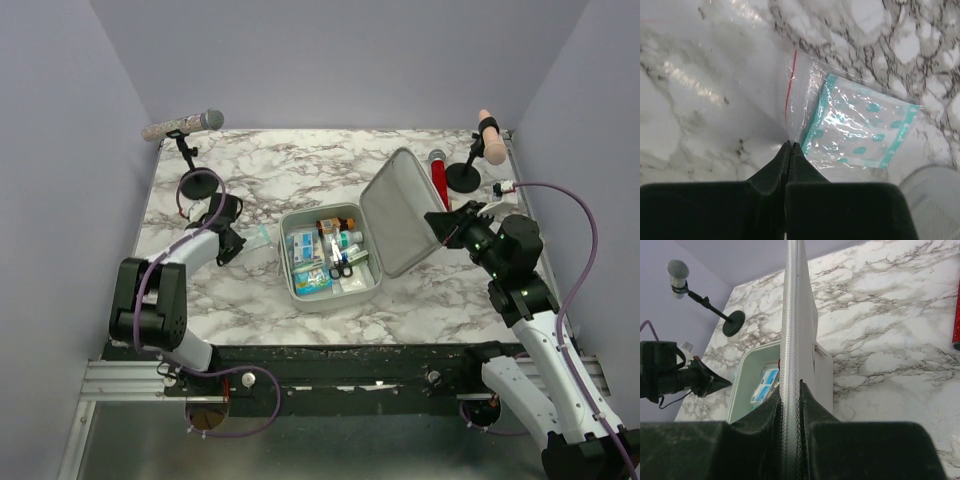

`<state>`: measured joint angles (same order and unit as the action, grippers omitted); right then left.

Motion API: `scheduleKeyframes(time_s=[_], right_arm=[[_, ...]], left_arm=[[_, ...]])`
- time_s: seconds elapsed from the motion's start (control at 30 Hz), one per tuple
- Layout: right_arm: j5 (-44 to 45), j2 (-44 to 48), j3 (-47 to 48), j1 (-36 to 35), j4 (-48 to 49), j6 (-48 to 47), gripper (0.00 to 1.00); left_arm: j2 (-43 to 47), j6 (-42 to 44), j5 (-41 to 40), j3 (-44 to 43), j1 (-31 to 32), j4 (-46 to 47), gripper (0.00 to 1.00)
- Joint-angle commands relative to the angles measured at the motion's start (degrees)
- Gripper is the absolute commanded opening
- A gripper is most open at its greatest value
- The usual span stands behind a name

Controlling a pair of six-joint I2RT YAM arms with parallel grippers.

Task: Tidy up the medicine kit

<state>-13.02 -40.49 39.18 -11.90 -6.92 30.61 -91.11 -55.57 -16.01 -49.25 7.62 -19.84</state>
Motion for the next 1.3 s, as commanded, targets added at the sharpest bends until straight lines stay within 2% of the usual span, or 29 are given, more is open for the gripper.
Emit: scheduleKeyframes(time_s=[0.0, 0.1, 0.2, 0.47, 0.67, 0.8, 0.9, 1.07, 1.27], right_arm=[[-2.2, -0.1, -0.2, 0.0, -0.7, 0.2, 0.11], [-3.0, -1.2, 0.0, 0.0, -0.6, 0.4, 0.22], [-4.0, -2.3, 0.2, 0.0, -0.3, 1.0, 0.31], [-5.5, -2.8, 1.4, 0.0, 0.2, 1.6, 0.55], [-7.1, -3.6, 2.9, 0.0, 0.1, 2.4, 0.66], [-8.5, -4.3, 5.0, 0.0, 0.1, 3.4, 0.75], [-9.0, -5.2, 6.9, 0.0, -0.5, 3.7, 0.79], [-10.2, -4.5, 7.6, 0.0, 0.1, 5.4, 0.8], [-18.2, -3.9, 4.9, 0.0, 5.2, 6.4, 0.77]], left_arm=[[12.9, 0.7, 5.2, 2.8, 1.0, -3.8, 0.0], [21.8, 0.8, 4.9, 2.7, 2.4, -4.7, 0.0], [26.7, 1.2, 6.1, 1.7, 2.8, -5.7, 0.0], [35.5, 0.7, 8.4, -1.7, 6.2, -8.4, 0.0], [38.0, -0.9, 11.3, -6.5, 9.9, -7.3, 0.0], [36.4, -1.5, 12.6, -10.6, 14.5, -4.6, 0.0], [33.7, -1.7, 12.9, -13.5, 18.3, -2.3, 0.0], [27.8, -2.5, 13.7, -18.7, 23.8, 2.2, 0.0], [18.4, -2.4, 13.5, -26.8, 30.0, 5.9, 0.0]])
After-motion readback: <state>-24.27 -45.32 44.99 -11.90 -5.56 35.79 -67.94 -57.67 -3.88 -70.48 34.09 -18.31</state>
